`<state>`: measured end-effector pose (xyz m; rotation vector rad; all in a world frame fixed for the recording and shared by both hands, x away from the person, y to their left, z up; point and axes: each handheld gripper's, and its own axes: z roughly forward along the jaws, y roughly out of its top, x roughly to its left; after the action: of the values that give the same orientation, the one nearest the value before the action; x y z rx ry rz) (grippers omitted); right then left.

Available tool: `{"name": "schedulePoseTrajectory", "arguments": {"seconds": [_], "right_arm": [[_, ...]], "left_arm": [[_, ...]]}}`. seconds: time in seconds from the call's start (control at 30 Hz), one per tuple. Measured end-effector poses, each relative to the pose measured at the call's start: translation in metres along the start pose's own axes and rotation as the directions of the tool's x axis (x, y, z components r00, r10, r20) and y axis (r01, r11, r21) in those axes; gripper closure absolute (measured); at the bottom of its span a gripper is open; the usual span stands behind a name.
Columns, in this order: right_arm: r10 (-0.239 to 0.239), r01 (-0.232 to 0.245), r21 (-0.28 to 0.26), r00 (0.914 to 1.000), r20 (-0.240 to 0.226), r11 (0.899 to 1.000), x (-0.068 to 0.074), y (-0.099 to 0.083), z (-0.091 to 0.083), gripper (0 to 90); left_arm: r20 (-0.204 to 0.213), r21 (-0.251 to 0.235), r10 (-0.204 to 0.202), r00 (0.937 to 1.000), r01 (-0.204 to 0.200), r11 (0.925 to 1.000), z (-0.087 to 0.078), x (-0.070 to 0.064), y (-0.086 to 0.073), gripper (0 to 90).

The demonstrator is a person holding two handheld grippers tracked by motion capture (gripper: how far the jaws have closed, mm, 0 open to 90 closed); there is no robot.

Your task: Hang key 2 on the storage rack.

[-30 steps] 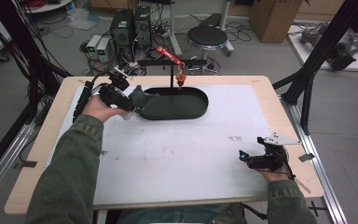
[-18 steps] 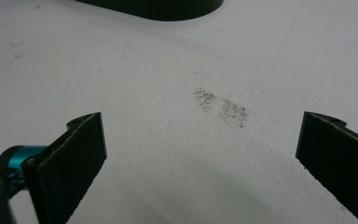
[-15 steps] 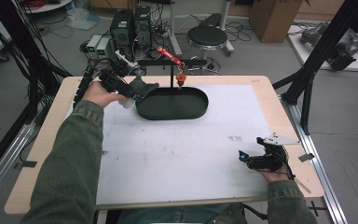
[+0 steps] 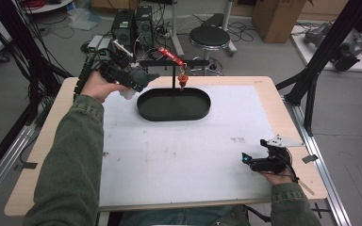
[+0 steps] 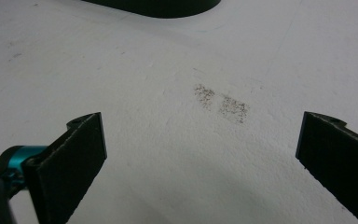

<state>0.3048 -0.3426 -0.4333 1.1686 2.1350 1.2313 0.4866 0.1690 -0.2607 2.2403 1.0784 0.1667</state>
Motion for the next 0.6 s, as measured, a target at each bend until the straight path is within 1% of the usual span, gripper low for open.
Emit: {"name": "schedulePoseTrajectory", "arguments": {"seconds": [0.17,0.2,0.27,0.3,0.37,0.4,0.43,0.47,0.5,0.53,0.6], "right_arm": [[0.004,-0.004,0.007,1.0,0.006,1.0,-0.001,-0.001,-0.001,0.6],[0.003,-0.003,0.005,1.0,0.008,1.0,-0.001,-0.001,-0.001,0.6],[0.006,-0.006,0.006,1.0,0.002,1.0,-0.001,-0.001,0.0,0.6],[0.009,-0.009,0.009,1.0,0.0,1.0,0.0,-0.001,0.0,0.6],[0.011,-0.011,0.015,0.9999,-0.002,1.0,-0.001,-0.001,0.001,0.6],[0.009,-0.009,0.015,1.0,-0.003,1.0,-0.001,0.0,0.001,0.6],[0.016,-0.016,0.018,0.9999,-0.005,1.0,-0.001,0.0,0.001,0.6],[0.015,-0.015,0.018,0.9999,-0.006,1.0,-0.001,0.0,0.001,0.6],[0.011,-0.011,0.016,0.9999,-0.007,1.0,-0.001,0.0,0.001,0.6],[0.011,-0.011,0.018,0.9999,-0.006,1.0,-0.001,0.0,0.001,0.6],[0.011,-0.011,0.022,0.9999,-0.007,1.0,-0.002,-0.001,0.002,0.6]], "left_arm": [[0.009,-0.028,-0.014,0.9999,0.014,0.9995,-0.005,0.004,0.0,43.4],[0.014,-0.02,-0.014,0.9998,0.015,0.9997,-0.005,0.005,0.001,43.4],[0.008,-0.012,-0.021,0.9998,0.021,0.9997,-0.005,0.007,0.002,43.4],[0.018,-0.011,-0.03,0.9994,0.031,0.9995,-0.005,0.008,0.003,43.4],[0.022,-0.019,-0.036,0.9991,0.036,0.9992,-0.005,0.012,0.003,43.4],[0.023,-0.017,-0.046,0.9987,0.046,0.9988,-0.005,0.014,0.004,43.4],[0.013,-0.019,-0.051,0.9986,0.051,0.9985,-0.005,0.017,0.004,43.4],[0.016,-0.025,-0.056,0.9983,0.057,0.9981,-0.006,0.018,0.004,43.4],[0.038,-0.035,-0.064,0.9972,0.066,0.9972,-0.006,0.021,0.004,43.4],[0.052,-0.051,-0.071,0.9961,0.074,0.996,-0.005,0.023,0.003,43.4],[0.055,-0.068,-0.085,0.9949,0.088,0.9938,-0.004,0.027,0.004,43.4]]}}
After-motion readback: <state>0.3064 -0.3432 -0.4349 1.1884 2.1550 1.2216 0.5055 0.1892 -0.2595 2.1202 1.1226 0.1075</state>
